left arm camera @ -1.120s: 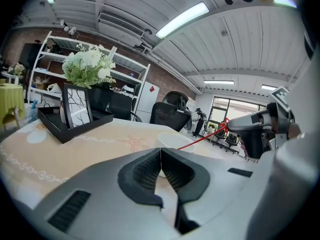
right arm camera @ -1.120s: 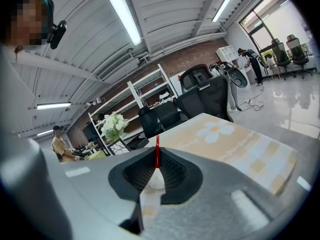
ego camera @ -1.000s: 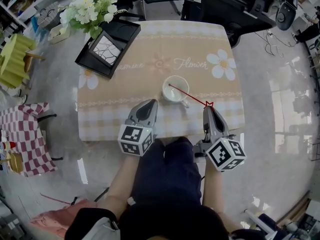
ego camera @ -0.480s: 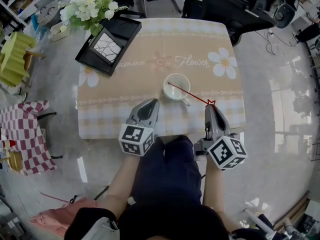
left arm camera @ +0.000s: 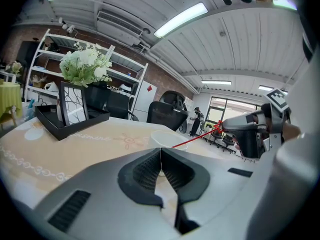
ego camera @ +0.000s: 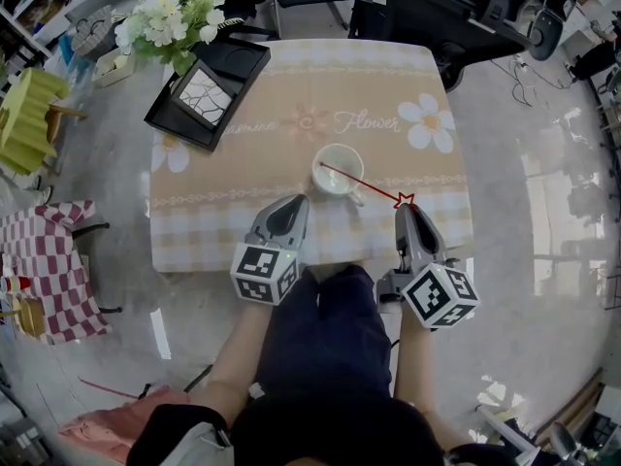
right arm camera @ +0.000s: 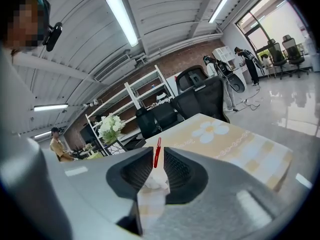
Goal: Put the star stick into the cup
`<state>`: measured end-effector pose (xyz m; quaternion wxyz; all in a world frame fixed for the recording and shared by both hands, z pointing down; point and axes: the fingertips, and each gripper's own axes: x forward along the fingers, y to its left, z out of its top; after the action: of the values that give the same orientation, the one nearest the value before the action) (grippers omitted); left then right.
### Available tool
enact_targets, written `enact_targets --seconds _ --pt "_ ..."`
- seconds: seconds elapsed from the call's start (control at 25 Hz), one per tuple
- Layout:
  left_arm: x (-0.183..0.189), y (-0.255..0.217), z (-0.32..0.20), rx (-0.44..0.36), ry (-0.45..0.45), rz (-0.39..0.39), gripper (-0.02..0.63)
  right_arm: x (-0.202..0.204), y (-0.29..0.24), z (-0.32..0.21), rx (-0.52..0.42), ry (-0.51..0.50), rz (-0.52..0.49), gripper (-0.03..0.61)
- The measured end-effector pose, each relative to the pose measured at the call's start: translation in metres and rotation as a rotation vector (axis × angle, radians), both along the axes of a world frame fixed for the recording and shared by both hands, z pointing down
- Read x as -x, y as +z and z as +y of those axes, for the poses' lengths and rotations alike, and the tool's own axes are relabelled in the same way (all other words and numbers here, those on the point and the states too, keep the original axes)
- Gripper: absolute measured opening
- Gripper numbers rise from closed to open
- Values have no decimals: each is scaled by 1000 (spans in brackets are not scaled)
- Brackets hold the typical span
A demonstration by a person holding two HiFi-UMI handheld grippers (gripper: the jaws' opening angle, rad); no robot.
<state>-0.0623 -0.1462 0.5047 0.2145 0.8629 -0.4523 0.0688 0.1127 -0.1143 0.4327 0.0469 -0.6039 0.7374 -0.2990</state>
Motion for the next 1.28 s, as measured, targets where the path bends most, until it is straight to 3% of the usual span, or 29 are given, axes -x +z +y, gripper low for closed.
enact_targets --seconds 0.44,0.84,1.08,1.28 --pt "-2 -7 -1 -22 3 4 11 -6 -14 1 -43 5 -3 137" --pt "12 -31 -12 -79 -25 13 11 -9 -52 -7 -126 22 29 141" --pt "20 -52 -18 -125 -49 21 11 7 -87 -13 -221 -25 92 141" --pt "30 -70 -17 -156 -87 20 11 37 -106 -19 -279 -127 132 141"
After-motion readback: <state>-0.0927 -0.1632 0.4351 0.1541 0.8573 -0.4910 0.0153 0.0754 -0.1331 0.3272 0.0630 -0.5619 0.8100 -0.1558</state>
